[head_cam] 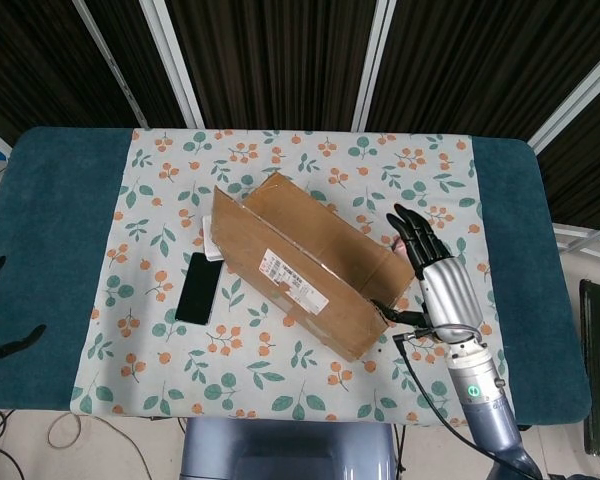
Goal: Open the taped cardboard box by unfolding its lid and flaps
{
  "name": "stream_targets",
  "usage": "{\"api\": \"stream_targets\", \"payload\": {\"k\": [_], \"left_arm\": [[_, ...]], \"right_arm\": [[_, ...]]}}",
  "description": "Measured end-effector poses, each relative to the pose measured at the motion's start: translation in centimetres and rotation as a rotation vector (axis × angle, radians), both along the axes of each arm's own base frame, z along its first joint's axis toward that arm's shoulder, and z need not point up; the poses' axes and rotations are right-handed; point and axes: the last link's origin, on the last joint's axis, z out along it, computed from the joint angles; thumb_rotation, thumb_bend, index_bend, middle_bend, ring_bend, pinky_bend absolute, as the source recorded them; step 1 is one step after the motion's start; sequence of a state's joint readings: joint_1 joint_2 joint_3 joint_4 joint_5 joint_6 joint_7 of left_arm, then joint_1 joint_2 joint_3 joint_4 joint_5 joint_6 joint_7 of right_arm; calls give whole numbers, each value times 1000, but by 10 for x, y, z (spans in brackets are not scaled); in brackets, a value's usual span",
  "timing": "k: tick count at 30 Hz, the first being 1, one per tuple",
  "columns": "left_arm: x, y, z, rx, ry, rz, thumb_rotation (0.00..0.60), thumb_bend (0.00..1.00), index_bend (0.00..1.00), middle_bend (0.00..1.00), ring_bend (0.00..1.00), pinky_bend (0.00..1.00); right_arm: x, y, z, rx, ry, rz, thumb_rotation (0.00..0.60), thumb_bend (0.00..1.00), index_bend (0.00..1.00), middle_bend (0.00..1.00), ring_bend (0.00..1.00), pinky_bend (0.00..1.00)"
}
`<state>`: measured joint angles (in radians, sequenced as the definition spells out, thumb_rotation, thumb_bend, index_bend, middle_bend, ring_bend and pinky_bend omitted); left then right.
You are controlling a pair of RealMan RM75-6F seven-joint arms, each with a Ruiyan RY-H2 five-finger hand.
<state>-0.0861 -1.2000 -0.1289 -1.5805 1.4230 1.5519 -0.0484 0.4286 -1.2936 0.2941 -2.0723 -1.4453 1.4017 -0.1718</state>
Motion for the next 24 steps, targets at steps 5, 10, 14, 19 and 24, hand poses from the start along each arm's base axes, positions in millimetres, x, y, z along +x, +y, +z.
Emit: {"api": "stream_targets", "payload": {"k": [5, 10, 14, 19, 24], "left_arm": [[1, 0, -1, -5, 1, -4, 600, 10, 0, 0, 0, 0], [2, -2, -2, -11, 9, -14, 600, 10, 0, 0, 0, 0], [2, -1, -2, -12, 7, -11, 600, 10, 0, 0, 0, 0], [2, -1, -4, -17, 13, -17, 600, 10, 0, 0, 0, 0], [2, -1, -3, -17, 11, -15, 600, 10, 0, 0, 0, 0]], "right_arm": [[7, 11, 2, 17, -8, 31, 600, 165, 0, 0, 0, 225], [10, 25, -3, 58, 4, 51, 600, 165, 0, 0, 0, 225], [13, 33, -11, 100, 7, 62, 600, 165, 0, 0, 0, 225], [23, 45, -19, 135, 3, 110, 600, 165, 0, 0, 0, 225], [35, 55, -25, 153, 3, 151, 600, 165, 0, 0, 0, 225]]}}
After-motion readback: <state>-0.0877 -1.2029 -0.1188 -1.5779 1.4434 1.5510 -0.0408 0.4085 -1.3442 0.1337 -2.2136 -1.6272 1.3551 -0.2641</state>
